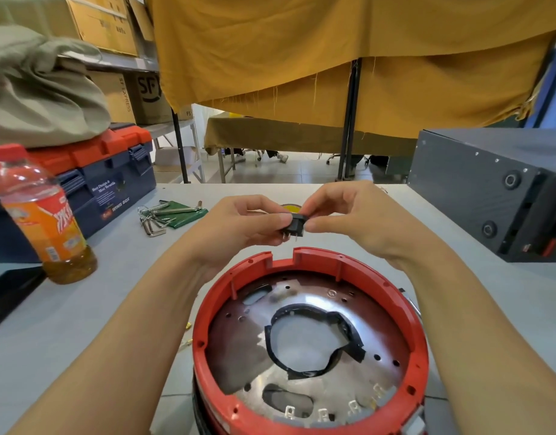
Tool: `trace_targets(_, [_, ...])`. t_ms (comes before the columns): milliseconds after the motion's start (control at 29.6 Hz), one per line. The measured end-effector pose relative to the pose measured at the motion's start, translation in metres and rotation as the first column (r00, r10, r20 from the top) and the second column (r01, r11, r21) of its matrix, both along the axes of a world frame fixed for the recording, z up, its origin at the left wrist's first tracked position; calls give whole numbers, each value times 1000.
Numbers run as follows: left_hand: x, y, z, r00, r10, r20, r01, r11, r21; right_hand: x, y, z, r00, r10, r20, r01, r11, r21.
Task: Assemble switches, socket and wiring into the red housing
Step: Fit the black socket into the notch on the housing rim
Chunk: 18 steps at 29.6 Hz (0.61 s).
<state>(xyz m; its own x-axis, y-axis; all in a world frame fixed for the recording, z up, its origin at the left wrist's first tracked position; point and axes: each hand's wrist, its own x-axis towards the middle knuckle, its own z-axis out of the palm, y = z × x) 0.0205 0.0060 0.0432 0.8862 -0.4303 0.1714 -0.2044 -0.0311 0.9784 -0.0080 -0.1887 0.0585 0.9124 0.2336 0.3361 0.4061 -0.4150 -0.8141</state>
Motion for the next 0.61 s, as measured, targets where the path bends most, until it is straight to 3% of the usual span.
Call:
trace_targets(169, [1,4,1,1000,-6,-6,6,997,71,5,-2,-6,997,-72,6,72,996,55])
trace_targets(338, [1,7,0,986,90,144,-120,968,222,10,3,-12,996,-79,-30,82,992,91])
trace_targets(507, [5,7,-6,976,130,174,-178,939,294,15,5,-20,990,-141,-10,140,986,-92])
trace_targets(608, [6,5,-11,964,154,218,-220,920,325,18,6,-25,988,-157,3,156,981,-119])
